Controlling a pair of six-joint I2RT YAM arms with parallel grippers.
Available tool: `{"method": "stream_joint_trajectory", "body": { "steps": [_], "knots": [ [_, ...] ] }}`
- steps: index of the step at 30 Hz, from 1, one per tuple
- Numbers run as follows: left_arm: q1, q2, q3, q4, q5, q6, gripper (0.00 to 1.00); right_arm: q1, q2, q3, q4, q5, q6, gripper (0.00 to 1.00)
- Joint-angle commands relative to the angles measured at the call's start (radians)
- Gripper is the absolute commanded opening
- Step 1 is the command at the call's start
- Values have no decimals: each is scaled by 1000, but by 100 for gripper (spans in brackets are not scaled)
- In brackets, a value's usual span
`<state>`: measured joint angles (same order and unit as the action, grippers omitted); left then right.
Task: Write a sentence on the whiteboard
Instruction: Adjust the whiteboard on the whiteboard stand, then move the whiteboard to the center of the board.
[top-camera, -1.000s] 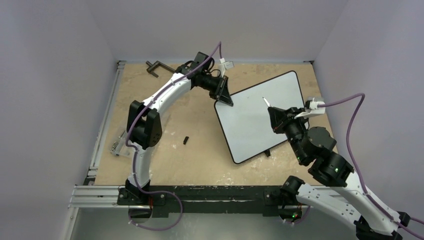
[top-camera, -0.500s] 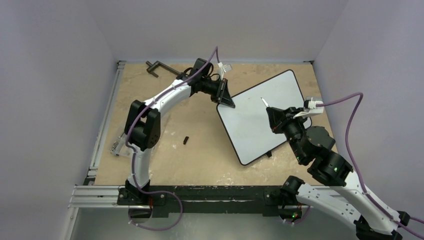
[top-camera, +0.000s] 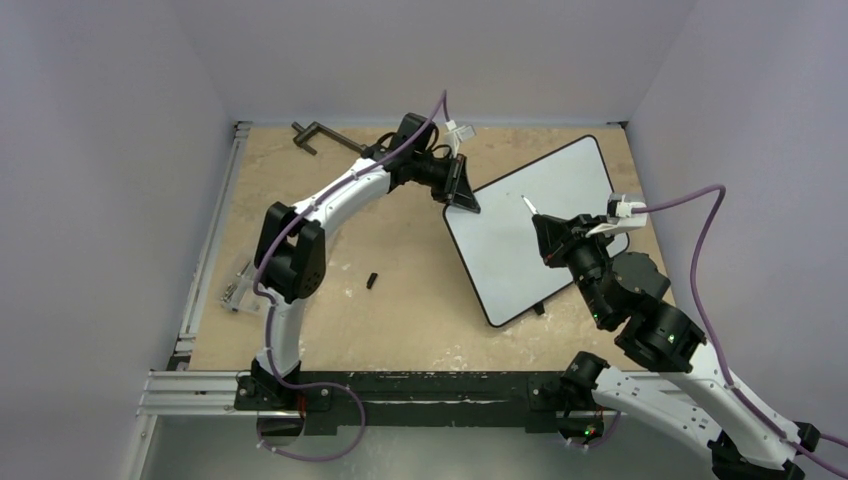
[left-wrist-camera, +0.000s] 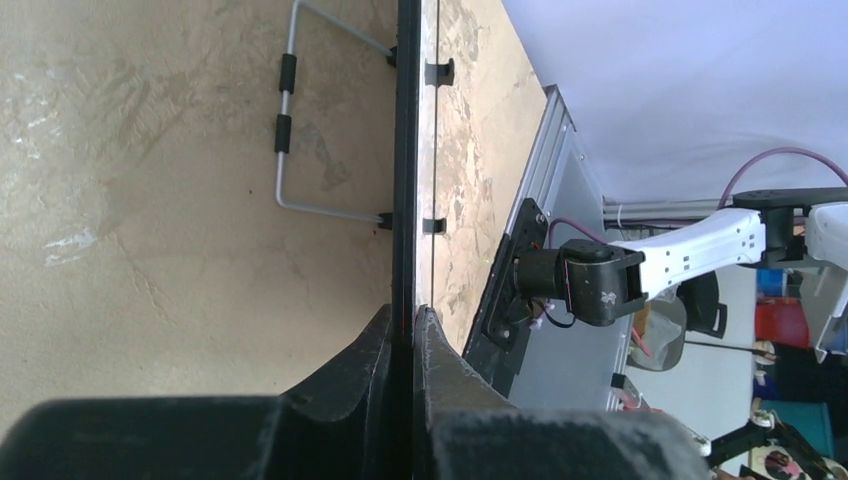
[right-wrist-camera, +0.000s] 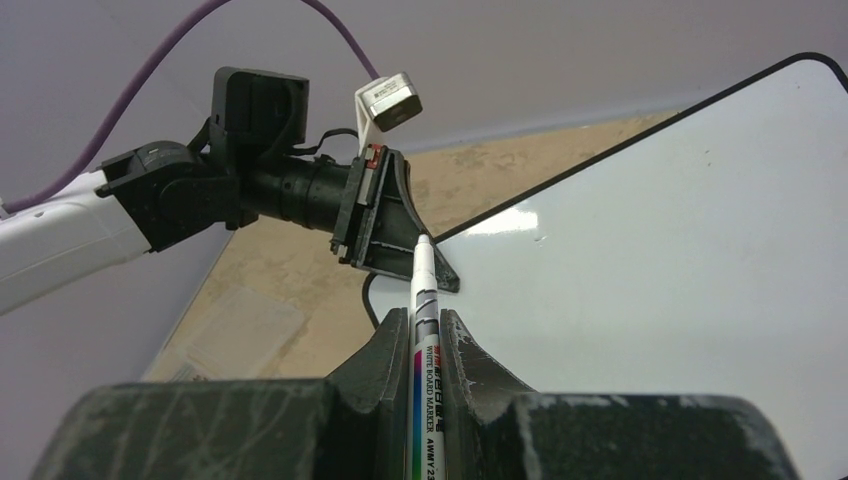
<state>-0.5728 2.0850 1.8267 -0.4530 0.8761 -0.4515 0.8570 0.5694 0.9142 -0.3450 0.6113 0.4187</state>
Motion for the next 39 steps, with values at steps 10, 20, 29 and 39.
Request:
{"method": "stream_joint_trajectory", "body": {
  "steps": [10,20,29,39],
  "knots": [
    [-16,-34,80,-106,-208,156,45,-3,-2,16,19,27,-7,0],
    [-21,-181,117,-237,-427,287,61,-3,45,124,16,153,-51,0],
    [-212,-351,-7,-228,-654,493,59,-3,158,269,82,253,-135,0],
    [-473,-196,-20,-131,-718,575,45,-3,253,442,117,251,-197,0]
  ]
}}
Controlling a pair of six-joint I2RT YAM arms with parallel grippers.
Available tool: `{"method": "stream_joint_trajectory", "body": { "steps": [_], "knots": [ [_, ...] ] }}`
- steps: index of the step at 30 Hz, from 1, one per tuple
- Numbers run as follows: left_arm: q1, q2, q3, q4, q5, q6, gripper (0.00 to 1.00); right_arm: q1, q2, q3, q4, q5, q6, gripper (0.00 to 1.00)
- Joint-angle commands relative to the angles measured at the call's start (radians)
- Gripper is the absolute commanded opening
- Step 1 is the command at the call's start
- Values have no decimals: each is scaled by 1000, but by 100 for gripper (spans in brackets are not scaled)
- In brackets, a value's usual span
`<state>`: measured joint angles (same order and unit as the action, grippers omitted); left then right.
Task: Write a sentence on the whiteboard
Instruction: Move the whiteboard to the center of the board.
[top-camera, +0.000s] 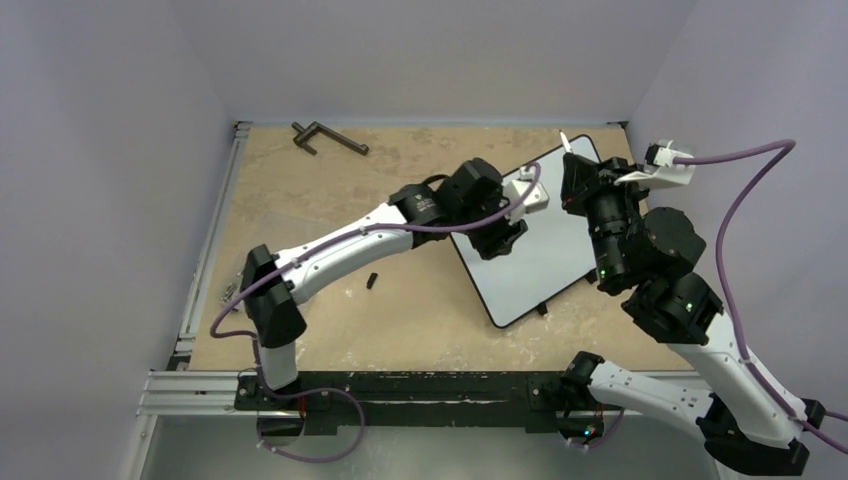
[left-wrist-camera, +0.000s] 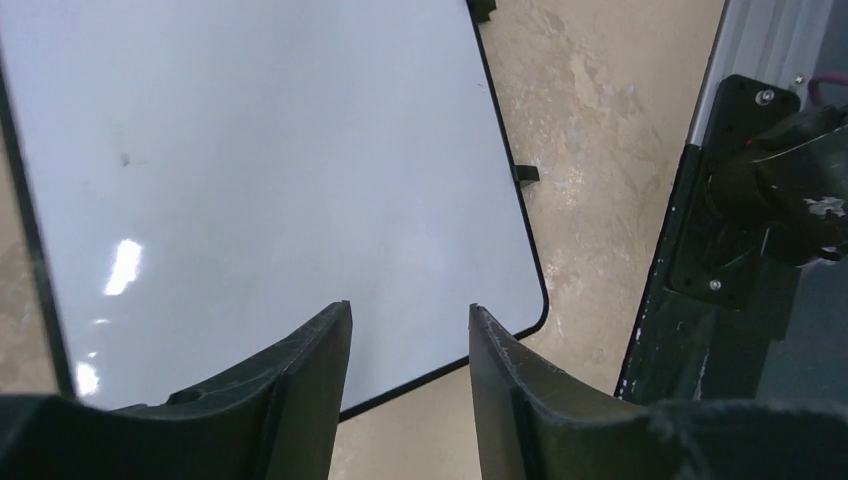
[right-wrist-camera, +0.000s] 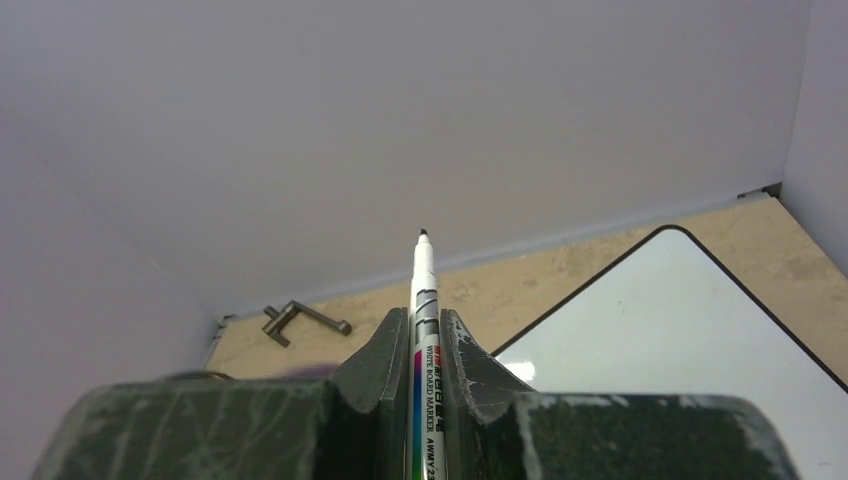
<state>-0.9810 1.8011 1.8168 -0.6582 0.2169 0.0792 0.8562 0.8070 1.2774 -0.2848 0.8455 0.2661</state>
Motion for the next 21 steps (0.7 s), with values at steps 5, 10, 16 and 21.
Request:
{"method": "stream_joint_trajectory", "body": {
  "steps": [5,10,16,21],
  "knots": [
    [-147,185,-10,203,-78,28,43,-3,9,116,48,-22,-44,0],
    [-196,258,-37,381,-17,1,41,-1,-28,122,37,-53,-27,0],
    [-227,400,75,423,3,-30,41,-2,-57,119,21,-98,-5,0],
    [-231,529,212,367,4,-37,38,-2,-76,116,11,-125,6,0]
  ]
}}
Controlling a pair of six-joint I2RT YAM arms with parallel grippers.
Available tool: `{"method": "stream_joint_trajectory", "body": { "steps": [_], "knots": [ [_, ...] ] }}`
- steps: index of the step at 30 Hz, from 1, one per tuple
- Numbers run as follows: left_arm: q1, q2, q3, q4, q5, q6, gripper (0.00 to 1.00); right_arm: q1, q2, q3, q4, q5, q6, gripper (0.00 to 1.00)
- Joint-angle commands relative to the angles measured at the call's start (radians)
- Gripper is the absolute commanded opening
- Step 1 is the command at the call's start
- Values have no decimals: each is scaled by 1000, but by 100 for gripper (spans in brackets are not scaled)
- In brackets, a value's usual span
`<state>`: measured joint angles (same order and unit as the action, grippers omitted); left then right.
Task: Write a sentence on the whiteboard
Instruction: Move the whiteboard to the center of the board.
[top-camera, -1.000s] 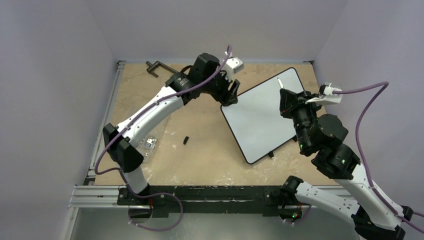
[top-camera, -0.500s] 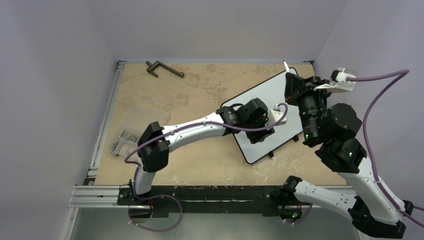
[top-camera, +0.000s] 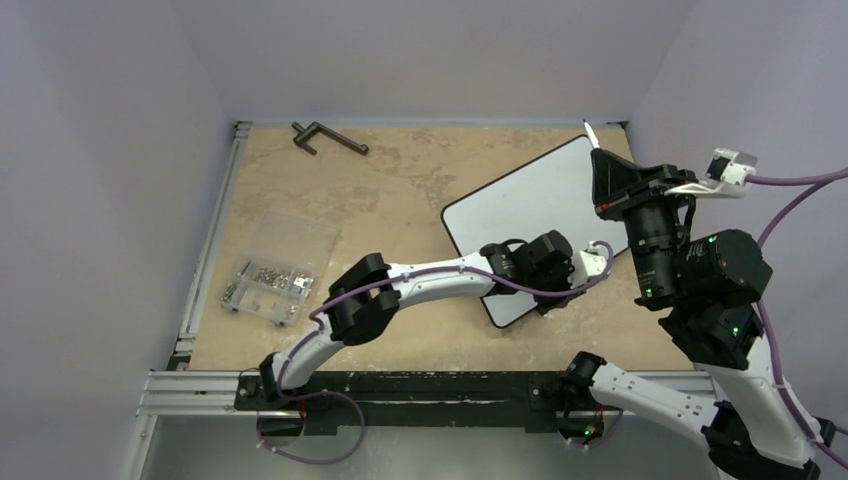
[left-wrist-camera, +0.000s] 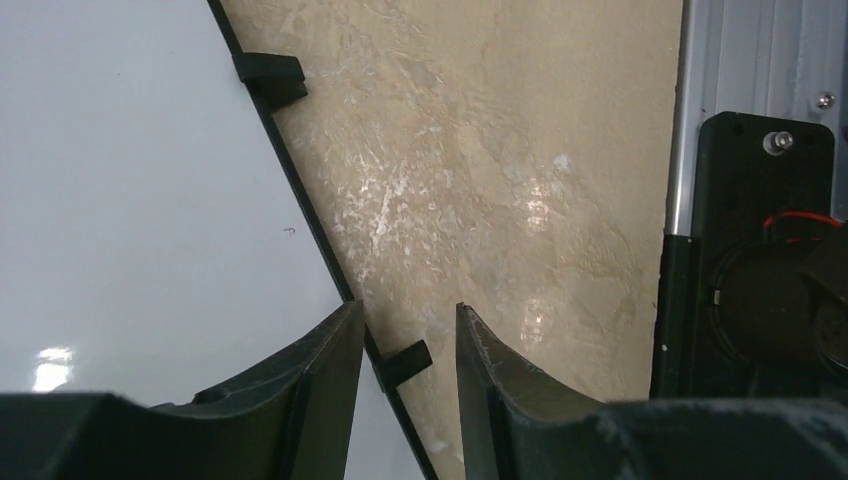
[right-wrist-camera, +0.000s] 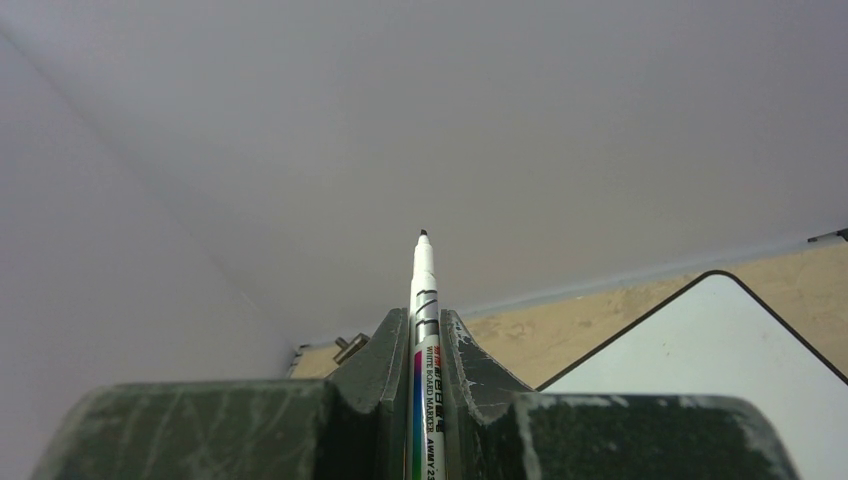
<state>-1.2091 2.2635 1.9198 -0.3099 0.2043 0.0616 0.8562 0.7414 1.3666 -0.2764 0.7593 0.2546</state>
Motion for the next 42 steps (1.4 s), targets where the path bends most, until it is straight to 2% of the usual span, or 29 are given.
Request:
{"method": "stream_joint_trajectory", "body": {
  "steps": [1,6,12,21,29,36,42],
  "knots": [
    [-3,82,123,11,13,-16,37,-3,-13,26,-1,-44,21,0],
    [-2,116,141,-49,-12,26,35,-2,-20,21,-10,-52,26,0],
    [-2,114,98,-103,-21,65,28,-2,-17,3,-8,-60,34,0],
    [-1,46,-56,-116,-45,123,27,-2,-22,-11,-11,-63,47,0],
    [-3,30,-68,-182,-65,182,31,-2,-25,-16,-19,-69,57,0],
    [-1,16,-170,-176,-106,195,22,-2,-32,-16,-30,-63,59,0],
    [13,-22,-284,-150,-137,163,0,-2,-31,-24,-29,-65,64,0]
  ]
}}
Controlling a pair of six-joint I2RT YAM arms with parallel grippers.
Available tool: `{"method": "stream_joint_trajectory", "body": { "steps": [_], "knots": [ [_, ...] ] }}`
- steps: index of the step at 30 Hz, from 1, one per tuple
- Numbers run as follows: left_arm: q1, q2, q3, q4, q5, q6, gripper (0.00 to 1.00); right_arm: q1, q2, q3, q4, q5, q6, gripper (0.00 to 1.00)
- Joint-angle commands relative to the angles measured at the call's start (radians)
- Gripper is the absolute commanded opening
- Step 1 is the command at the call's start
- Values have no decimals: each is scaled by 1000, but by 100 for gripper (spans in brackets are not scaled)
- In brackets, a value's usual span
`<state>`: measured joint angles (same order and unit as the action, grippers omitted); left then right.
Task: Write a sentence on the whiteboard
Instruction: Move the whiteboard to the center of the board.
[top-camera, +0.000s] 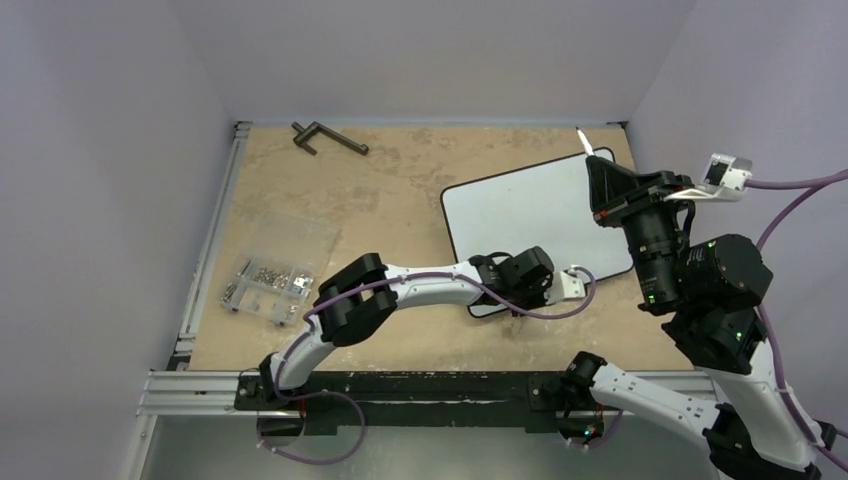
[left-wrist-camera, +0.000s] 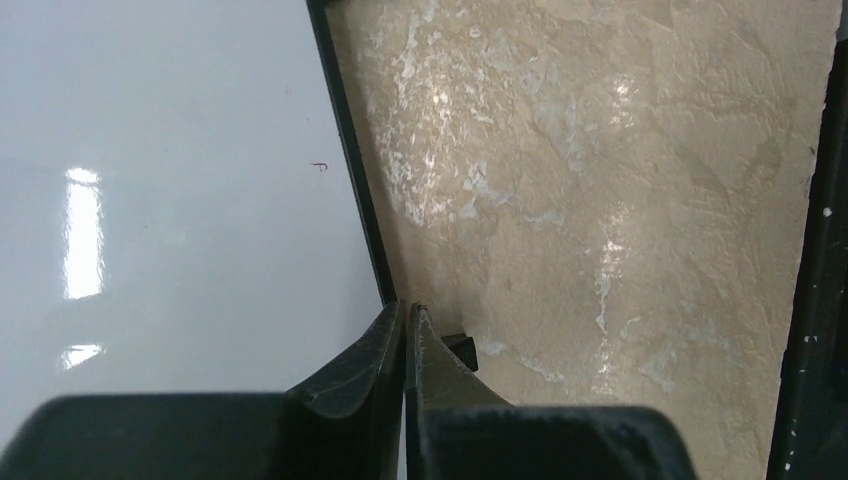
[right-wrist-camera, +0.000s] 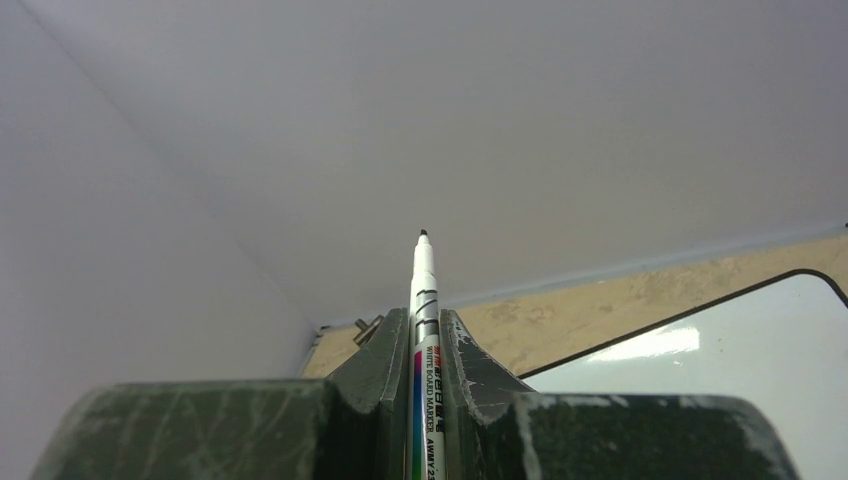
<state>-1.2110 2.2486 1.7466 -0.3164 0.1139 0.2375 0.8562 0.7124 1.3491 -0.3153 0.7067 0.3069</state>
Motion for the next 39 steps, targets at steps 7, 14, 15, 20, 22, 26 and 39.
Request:
{"method": "stream_joint_trajectory", "body": {
  "steps": [7,14,15,20,22,26,39],
  "knots": [
    [65,-108,-290,-55,-19,-83,0,-2,-5,-9,4,-10,19,0],
    [98,-182,-478,46,-20,-170,0,-2,4,-14,4,-23,33,0],
    [103,-189,-501,59,-21,-183,0,-2,6,-14,5,-25,34,0],
    [135,-221,-630,137,-31,-279,0,-2,14,-19,10,-28,39,0],
    [146,-231,-670,161,-43,-311,0,-2,20,-22,7,-22,39,0],
    [155,-261,-730,166,-88,-365,0,-2,21,-45,11,-16,43,0],
    [168,-421,-914,128,-200,-558,0,-2,17,-81,20,-19,57,0]
  ]
}}
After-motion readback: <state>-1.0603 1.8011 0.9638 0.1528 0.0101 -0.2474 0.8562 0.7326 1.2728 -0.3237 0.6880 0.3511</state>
